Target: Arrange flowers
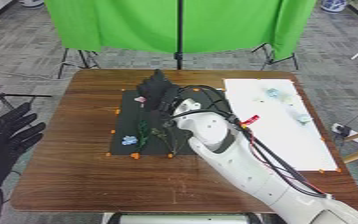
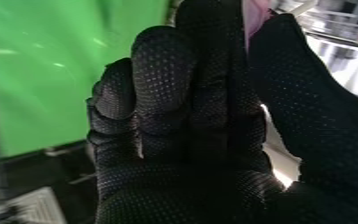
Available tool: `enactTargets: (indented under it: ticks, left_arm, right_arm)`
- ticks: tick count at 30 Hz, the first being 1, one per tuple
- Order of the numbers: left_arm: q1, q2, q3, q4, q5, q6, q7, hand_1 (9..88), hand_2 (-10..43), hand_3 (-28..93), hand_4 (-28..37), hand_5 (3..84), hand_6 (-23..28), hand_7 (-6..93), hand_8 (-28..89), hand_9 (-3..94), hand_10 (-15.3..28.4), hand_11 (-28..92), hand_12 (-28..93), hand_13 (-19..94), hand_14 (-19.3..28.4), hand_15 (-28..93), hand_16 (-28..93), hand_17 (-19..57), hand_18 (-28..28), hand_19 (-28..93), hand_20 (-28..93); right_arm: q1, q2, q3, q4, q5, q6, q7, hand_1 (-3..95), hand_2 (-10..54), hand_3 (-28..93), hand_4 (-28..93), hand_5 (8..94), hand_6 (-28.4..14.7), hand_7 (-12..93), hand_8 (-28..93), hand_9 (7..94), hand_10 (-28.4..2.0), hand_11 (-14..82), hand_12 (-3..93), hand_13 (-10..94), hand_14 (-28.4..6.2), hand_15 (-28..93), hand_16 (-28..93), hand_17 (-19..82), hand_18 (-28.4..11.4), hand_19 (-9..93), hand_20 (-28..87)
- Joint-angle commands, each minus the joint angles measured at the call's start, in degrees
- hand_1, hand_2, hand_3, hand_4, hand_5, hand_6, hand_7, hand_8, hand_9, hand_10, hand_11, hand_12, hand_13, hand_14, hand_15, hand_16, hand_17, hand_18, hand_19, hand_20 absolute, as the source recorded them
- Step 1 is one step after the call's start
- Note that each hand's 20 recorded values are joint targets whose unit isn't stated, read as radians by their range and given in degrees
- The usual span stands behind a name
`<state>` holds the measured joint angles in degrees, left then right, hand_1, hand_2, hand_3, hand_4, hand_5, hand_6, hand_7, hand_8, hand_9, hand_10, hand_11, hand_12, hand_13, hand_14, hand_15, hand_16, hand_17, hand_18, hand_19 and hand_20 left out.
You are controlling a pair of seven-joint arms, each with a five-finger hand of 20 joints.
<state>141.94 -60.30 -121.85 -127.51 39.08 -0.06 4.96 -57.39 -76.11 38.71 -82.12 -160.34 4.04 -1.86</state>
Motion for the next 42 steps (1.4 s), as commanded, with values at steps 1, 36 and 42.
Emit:
enactTargets:
  ticks: [1, 36, 42]
  left_arm:
    - [0.16, 0.31, 0.41, 0.07, 0.23, 0.22, 0.16, 24.1, -5.5, 69, -28.1, 29.3, 0.8, 22.2, -11, 23.2, 10.1, 20, 16, 21, 13.8, 30, 1, -10.2, 23.2, 45, 6]
    - [-5.09, 4.33, 3.09, 1.75, 0.59, -1.38, -1.38, 24.0, -5.5, 70, -28.1, 29.3, 0.8, 22.6, -11, 23.2, 10.0, 21, 16, 21, 13.8, 30, 1, -10.2, 23.2, 45, 6]
    - [-3.18, 3.02, 2.72, 1.26, 0.51, -0.89, -0.02, 24.0, -5.5, 70, -28.1, 29.3, 0.8, 22.5, -11, 23.2, 10.1, 20, 15, 21, 13.8, 30, 1, -10.2, 23.2, 45, 6]
  right_arm:
    - [2.15, -5.92, -2.28, 6.2, -5.71, 0.9, -3.12, 48.1, -9.5, 82, -28, 75.6, 1.8, 41, -13, 87.0, -2.6, 18.7, 47.9, 75, -2.0, 56, 36, 31, -17.5, 81, 47]
    - [4.59, -14.34, 3.71, 19.95, -21.63, -1.41, 5.18, 40.7, -9.5, 80, -28, 66.5, 2.0, 45, -14, 79.5, -3.0, 22.2, 44.8, 69, -2.8, 62, 27, 27, -17.3, 80, 48]
    - [6.59, -11.53, 1.04, 15.82, -12.98, -1.98, 8.26, 38.1, -8.9, 82, -28, 64.5, 1.8, 44, -13, 75.6, -4.2, 27.0, 40.7, 67, -3.4, 64, 26, 27, -17.5, 80, 48]
